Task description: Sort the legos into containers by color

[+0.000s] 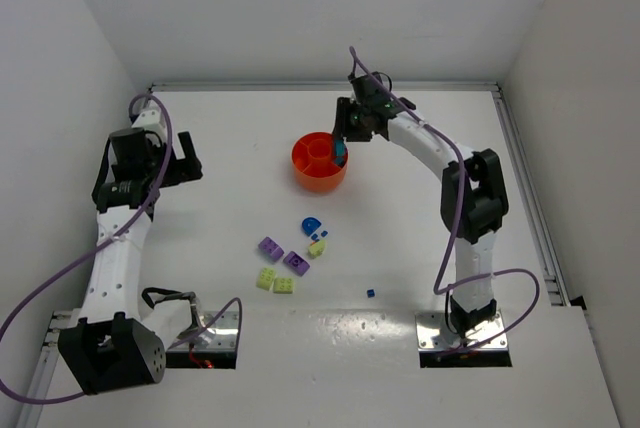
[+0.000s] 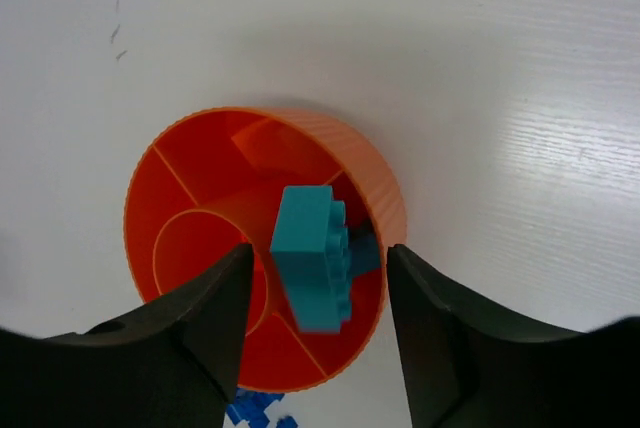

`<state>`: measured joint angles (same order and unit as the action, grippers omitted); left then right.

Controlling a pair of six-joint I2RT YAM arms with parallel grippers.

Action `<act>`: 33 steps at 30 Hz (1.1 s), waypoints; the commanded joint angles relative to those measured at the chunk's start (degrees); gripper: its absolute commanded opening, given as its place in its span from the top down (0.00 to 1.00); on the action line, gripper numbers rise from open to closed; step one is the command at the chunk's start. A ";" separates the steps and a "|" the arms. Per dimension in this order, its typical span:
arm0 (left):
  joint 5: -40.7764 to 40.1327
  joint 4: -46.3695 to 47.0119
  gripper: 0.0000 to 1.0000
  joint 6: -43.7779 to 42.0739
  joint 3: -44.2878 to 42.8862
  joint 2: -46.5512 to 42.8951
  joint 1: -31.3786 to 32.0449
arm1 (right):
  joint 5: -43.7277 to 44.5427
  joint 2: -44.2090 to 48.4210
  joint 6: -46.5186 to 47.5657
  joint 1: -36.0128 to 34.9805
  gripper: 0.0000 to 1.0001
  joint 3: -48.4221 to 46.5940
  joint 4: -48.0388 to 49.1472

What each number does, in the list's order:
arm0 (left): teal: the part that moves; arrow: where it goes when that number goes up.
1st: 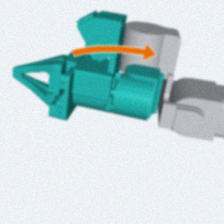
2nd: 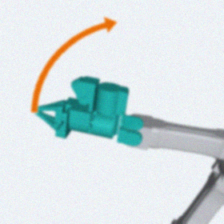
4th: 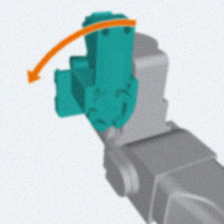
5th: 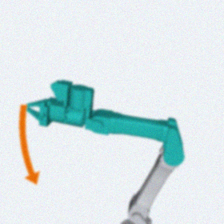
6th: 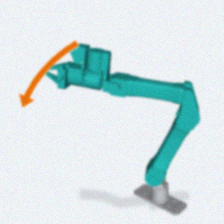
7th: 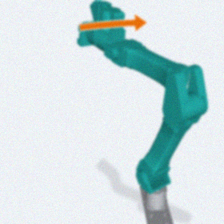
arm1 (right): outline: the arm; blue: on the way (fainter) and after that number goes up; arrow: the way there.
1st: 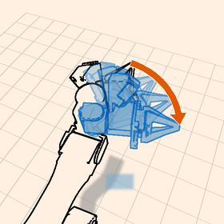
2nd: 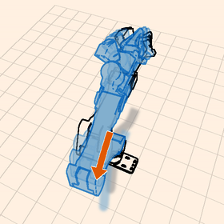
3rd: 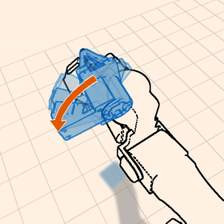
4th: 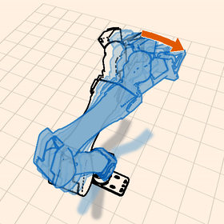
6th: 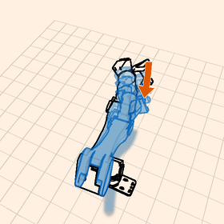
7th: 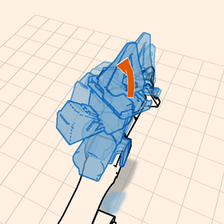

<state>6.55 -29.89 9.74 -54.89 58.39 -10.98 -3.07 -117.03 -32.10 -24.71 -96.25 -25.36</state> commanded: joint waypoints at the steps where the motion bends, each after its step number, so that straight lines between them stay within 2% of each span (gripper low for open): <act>1: -0.22 1.59 0.00 0.81 0.84 0.32 -0.88 | -3.26 1.18 -1.04 0.45 0.40 -2.19 1.46; 5: -0.22 1.59 0.00 1.33 0.84 0.32 -0.88 | -3.26 4.44 -1.57 0.45 0.12 -0.17 2.07; 6: -0.22 1.59 0.00 1.34 0.84 0.32 -0.88 | -2.56 5.05 -1.57 0.45 0.11 0.53 2.07; 8: -0.22 1.59 0.00 1.34 0.84 0.32 -0.88 | -3.08 7.60 -0.70 0.97 0.11 1.14 2.07; 11: 1.01 1.59 0.00 0.29 0.84 -0.38 -0.88 | -6.40 14.01 6.67 0.98 0.13 4.48 2.86; 12: 1.88 1.59 0.00 -1.63 0.84 -1.60 -0.88 | -9.99 16.03 12.79 0.98 0.15 6.84 3.56; 13: 2.85 1.59 0.00 -2.78 0.84 -1.61 -0.88 | -10.02 18.13 16.42 0.98 0.15 8.34 4.26; 16: 6.80 1.59 0.00 -8.22 0.84 -3.63 -0.88 | -20.11 27.63 27.49 0.98 0.18 16.60 4.97; 17: 10.64 0.63 0.00 -9.55 0.84 -3.63 -0.88 | -25.53 29.56 34.57 0.98 0.20 20.62 4.45; 20: 19.34 -0.78 0.00 -12.72 1.45 -3.63 -0.88 | -34.77 34.49 47.77 -0.25 0.27 27.04 -0.99; 23: 26.47 -0.78 0.00 -12.73 2.07 -2.50 -0.88 | -40.68 35.82 53.70 -2.35 0.36 32.24 -2.58; 27: 28.61 -1.40 0.00 -13.43 1.38 -0.65 -0.88 | -40.70 34.15 59.86 -7.53 0.37 33.83 -5.22; 29: 28.61 -2.01 0.00 -15.00 1.37 -0.65 -0.88 | -37.28 33.62 61.52 -11.21 0.37 36.12 -3.46; 33: 28.61 -2.63 0.00 -15.54 1.37 -0.12 -0.88 | -30.78 31.78 61.28 -16.68 0.31 38.58 -1.10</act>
<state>32.56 -32.49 -4.10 -53.06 58.22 -11.00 -36.32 -85.12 24.95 -38.44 -58.65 -29.52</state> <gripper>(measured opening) 0.997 0.689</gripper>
